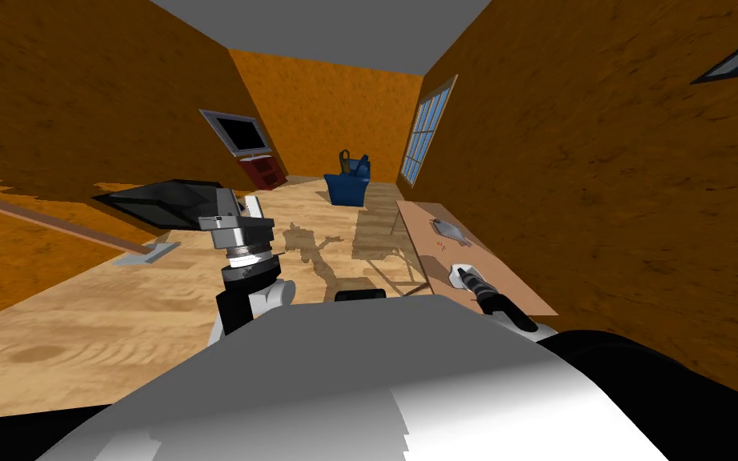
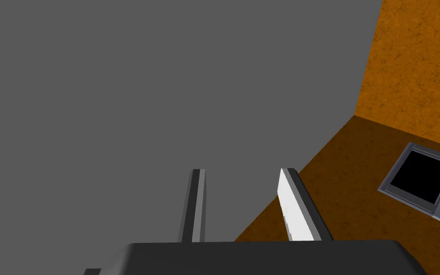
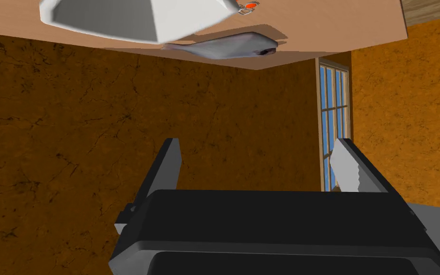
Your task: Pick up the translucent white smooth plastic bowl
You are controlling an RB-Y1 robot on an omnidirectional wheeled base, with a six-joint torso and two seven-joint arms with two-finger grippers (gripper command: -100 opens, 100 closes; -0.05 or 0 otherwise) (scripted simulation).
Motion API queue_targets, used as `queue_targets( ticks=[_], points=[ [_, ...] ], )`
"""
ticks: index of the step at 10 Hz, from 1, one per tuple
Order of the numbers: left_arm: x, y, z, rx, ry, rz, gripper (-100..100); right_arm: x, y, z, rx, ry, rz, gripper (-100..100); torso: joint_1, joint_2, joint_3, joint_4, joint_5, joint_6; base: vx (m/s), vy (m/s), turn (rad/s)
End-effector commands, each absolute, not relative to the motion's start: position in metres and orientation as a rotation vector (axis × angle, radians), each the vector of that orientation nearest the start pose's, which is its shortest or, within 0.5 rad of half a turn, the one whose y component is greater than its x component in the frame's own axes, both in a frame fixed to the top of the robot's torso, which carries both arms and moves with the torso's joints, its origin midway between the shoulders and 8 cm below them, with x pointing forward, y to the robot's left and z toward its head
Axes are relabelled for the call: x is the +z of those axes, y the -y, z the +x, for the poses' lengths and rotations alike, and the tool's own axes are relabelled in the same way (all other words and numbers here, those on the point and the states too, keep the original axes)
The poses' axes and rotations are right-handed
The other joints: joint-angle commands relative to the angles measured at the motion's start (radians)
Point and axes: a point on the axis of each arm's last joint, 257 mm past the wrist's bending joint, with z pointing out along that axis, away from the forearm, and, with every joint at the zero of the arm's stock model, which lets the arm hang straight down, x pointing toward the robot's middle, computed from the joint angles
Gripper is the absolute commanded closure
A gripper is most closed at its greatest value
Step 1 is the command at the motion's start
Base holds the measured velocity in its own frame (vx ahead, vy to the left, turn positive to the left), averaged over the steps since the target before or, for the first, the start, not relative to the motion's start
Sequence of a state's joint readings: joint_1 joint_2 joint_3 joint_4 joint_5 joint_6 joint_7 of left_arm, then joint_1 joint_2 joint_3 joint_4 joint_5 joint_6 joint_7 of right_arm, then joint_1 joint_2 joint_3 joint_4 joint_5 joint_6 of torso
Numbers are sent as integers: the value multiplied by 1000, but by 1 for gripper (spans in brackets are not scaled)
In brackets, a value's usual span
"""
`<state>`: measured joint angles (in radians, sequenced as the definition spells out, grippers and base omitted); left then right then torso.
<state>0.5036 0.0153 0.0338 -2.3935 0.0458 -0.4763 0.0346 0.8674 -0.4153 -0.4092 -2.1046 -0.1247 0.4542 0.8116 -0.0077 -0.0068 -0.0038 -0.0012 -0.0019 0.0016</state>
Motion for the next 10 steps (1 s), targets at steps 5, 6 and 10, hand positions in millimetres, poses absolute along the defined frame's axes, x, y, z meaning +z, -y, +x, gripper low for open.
queue_targets(
  ticks=[5, 6, 10],
  points=[
    [69, -288, 320, -1351, -528, -609, 0, -314, 597, 165, -500, -2132, 782, -100, 0, -1, -1, 0, 0, 0, 40, -21, 172],
    [69, -288, 320, -1351, -528, -609, 0, -324, 604, 149, -546, -2194, 773, -100, 0, -1, -1, 0, 0, 1, 52, -25, 182],
    [69, -288, 320, -1351, -528, -609, 0, -344, 615, 112, -633, -2333, 771, -100, -1, -2, -1, -1, 0, 1, 56, -38, 133]
  ],
)
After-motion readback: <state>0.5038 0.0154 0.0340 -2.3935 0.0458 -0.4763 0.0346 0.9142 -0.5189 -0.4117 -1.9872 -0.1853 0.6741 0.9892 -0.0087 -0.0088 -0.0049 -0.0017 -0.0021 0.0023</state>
